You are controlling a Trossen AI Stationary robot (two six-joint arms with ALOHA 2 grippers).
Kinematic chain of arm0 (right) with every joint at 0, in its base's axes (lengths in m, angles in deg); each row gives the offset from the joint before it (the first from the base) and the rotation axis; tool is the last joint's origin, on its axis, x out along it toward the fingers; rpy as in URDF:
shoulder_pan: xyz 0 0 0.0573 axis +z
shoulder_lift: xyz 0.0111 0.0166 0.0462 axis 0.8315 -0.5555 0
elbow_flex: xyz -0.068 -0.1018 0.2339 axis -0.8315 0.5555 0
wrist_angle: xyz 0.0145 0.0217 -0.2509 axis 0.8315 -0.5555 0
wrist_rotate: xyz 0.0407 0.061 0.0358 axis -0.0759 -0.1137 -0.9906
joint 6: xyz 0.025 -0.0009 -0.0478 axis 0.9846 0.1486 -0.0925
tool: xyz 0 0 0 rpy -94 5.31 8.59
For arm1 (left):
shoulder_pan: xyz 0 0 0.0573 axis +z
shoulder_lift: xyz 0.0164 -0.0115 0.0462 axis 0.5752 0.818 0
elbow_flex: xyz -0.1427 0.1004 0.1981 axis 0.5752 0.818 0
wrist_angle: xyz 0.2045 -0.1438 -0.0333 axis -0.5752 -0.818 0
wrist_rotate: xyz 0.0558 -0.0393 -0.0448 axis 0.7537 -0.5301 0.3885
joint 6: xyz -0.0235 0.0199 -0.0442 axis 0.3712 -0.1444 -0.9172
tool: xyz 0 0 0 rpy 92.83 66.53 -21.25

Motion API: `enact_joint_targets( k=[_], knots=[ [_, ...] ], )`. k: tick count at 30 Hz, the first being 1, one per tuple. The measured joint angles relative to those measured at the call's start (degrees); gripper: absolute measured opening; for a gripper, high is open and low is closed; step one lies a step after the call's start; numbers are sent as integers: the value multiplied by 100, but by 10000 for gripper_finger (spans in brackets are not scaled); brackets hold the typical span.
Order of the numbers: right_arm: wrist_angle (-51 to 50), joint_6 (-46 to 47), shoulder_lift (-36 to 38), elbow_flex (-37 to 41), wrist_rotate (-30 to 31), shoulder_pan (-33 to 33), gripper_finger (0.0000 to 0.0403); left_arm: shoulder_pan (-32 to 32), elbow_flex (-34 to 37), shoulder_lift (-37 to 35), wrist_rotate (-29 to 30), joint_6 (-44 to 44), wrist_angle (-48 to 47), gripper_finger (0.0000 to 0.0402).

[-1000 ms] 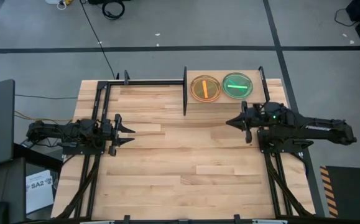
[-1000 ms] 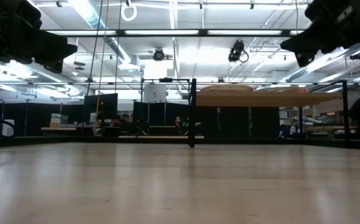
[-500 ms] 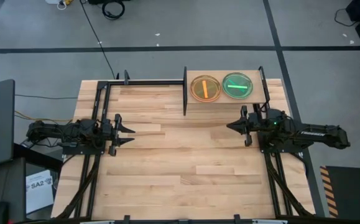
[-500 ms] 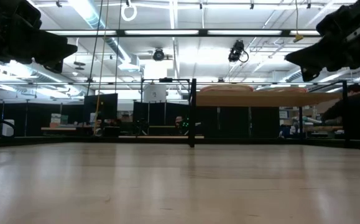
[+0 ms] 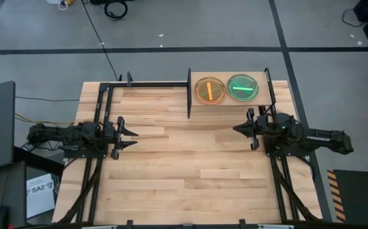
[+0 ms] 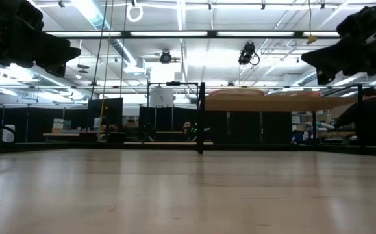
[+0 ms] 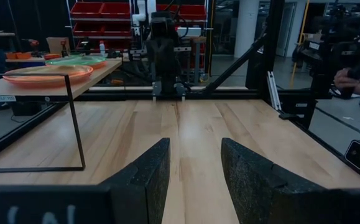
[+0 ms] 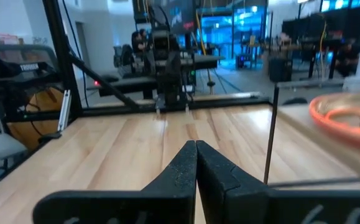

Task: Place and stack plates onto a shelf
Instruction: Return to Home Position

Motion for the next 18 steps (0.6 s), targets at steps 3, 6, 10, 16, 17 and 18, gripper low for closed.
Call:
enact_joint_targets(
  k=[3,6,10,16,17,18],
  knots=[
    [39,-14,229,0,18,0,14,0,0,-2,0,0,2,151],
    [109,-15,355,-4,33,0,14,-2,0,-2,0,-1,-2,151],
    [70,-24,357,-4,49,-4,14,-2,-2,1,0,0,-49,151],
    [-24,23,356,-4,50,-4,14,0,-9,3,-3,1,-90,151],
    [-65,50,355,-4,50,-4,14,0,-9,3,-6,6,-92,151],
    [-143,92,355,-4,50,-4,14,-1,-9,3,-3,8,-93,151]
  ],
)
